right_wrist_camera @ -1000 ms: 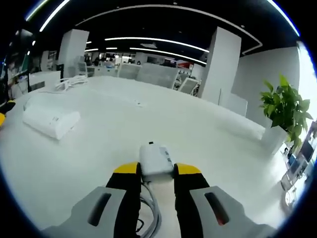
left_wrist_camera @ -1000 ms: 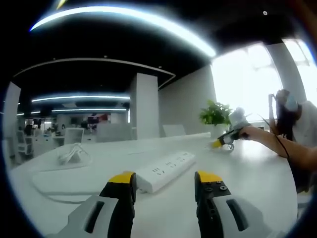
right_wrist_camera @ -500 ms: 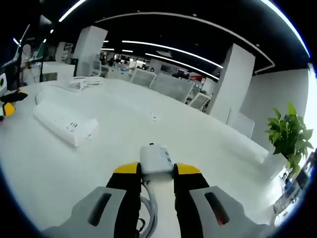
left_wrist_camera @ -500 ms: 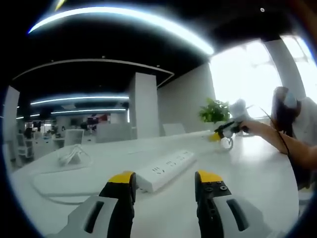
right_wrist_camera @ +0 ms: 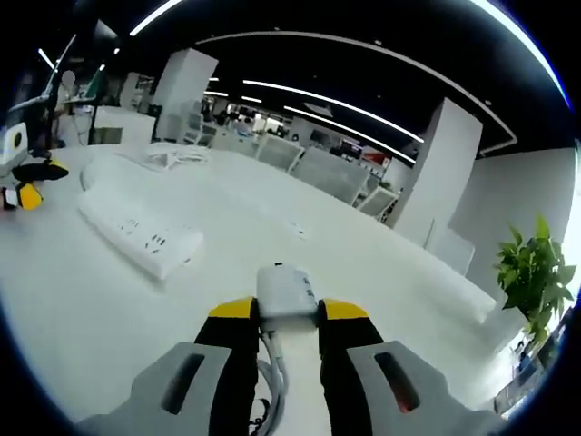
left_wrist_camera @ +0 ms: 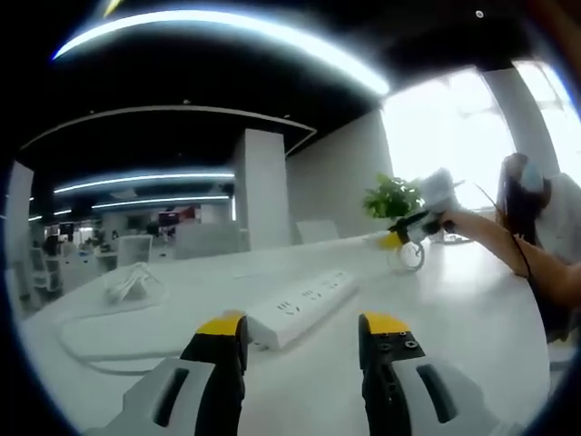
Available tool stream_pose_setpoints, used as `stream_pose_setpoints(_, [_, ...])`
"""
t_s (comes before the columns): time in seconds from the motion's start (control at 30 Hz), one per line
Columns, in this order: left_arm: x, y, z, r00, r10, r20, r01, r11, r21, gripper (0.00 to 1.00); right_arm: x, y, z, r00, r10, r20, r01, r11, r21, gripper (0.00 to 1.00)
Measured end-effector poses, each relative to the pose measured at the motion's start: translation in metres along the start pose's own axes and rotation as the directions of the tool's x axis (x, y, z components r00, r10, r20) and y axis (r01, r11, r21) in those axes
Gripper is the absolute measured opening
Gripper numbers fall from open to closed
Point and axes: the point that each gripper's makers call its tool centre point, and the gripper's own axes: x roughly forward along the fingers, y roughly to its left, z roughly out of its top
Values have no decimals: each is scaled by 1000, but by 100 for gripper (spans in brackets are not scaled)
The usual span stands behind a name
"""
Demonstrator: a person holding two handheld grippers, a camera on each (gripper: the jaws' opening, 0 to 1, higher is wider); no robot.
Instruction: Straighten the power strip on the desk, plug the charger into it
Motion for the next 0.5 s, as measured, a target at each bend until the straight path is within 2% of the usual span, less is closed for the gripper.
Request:
stream_pose_setpoints(0.13, [0, 0, -1, 1000, 0, -7, 0, 1000, 9, 52, 3, 10, 6, 999, 43, 19, -43, 999, -15, 23])
stream_pose_setpoints(0.37, [0, 0, 0, 1000, 1, 0, -1, 1000, 1, 52, 4, 18, 12, 997, 73, 23, -72, 996, -57, 23])
stream_pose_setpoints(0.5, [1, 0, -1, 1000, -1, -6, 1, 1000, 6, 52, 6, 25, 19, 995, 91, 26, -88, 990, -107, 23])
